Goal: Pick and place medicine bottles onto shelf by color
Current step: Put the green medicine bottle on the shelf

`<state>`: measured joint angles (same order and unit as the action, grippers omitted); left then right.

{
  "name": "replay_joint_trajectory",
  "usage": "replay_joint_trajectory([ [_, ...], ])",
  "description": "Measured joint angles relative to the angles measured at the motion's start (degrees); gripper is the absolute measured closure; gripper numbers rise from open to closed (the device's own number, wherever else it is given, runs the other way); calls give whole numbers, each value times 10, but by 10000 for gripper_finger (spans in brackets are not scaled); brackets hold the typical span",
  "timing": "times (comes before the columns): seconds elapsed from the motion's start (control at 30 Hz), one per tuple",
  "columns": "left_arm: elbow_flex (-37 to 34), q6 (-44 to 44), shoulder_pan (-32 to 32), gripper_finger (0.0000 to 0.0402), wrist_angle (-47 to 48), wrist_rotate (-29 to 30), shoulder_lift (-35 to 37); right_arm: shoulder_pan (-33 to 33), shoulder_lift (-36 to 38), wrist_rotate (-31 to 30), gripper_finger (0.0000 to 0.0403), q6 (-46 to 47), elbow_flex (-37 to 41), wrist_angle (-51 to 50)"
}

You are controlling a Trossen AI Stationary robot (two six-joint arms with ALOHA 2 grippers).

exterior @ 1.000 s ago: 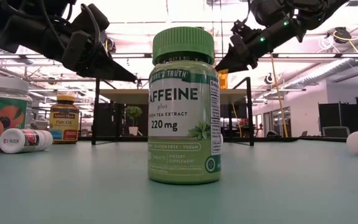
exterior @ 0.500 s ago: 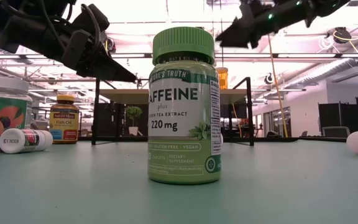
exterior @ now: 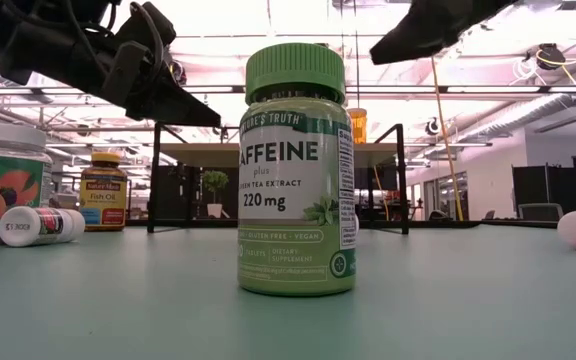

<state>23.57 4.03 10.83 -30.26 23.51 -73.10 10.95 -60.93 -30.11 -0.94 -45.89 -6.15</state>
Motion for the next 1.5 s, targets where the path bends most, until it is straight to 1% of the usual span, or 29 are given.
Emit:
replay_joint_trajectory([
  [0.1,0,-1,0,156,0,0,0,47,-15,4,145,43,0,-12],
  [0.17,0,-1,1,156,0,-2,0,78,-27,10,145,87,0,-63],
  [0.3,0,-1,8,156,3,-26,0,133,-53,17,145,239,0,-207],
  [0.37,0,0,13,156,4,-27,0,154,-59,20,145,318,0,-271],
  [0.43,0,1,17,156,4,-28,0,167,-59,38,145,391,0,-318],
  [0.5,0,4,19,156,4,-28,0,171,-57,74,145,461,0,-348],
  [0.6,0,8,18,156,1,-28,0,168,-51,171,148,546,0,-369],
  [0.7,0,31,16,156,-1,-28,0,168,-51,249,158,603,-5,-373],
  [0.77,0,45,13,156,-6,-28,0,173,-52,280,166,622,-19,-365],
  [0.83,0,56,10,156,-16,-28,0,180,-54,274,175,602,-30,-345],
  [0.9,0,67,6,156,-26,-28,0,184,-54,227,183,539,-32,-294],
  [1.0,0,79,2,156,-34,-34,0,182,-67,153,189,405,-33,-180],
  [1.1,0,80,-4,156,-36,-40,0,176,-106,121,187,258,-27,-49],
  [1.17,0,79,-7,156,-33,-40,0,166,-142,123,182,187,-22,35],
  [1.23,0,77,-7,156,-28,-40,0,150,-185,138,173,156,-21,100],
  [1.33,0,76,-6,156,-28,-41,0,124,-244,201,157,136,-21,165],
  [1.43,0,76,-5,156,-35,-41,0,111,-291,255,140,113,-20,205],
  [1.5,0,76,-5,156,-47,-42,0,105,-315,281,130,89,-20,225],
])
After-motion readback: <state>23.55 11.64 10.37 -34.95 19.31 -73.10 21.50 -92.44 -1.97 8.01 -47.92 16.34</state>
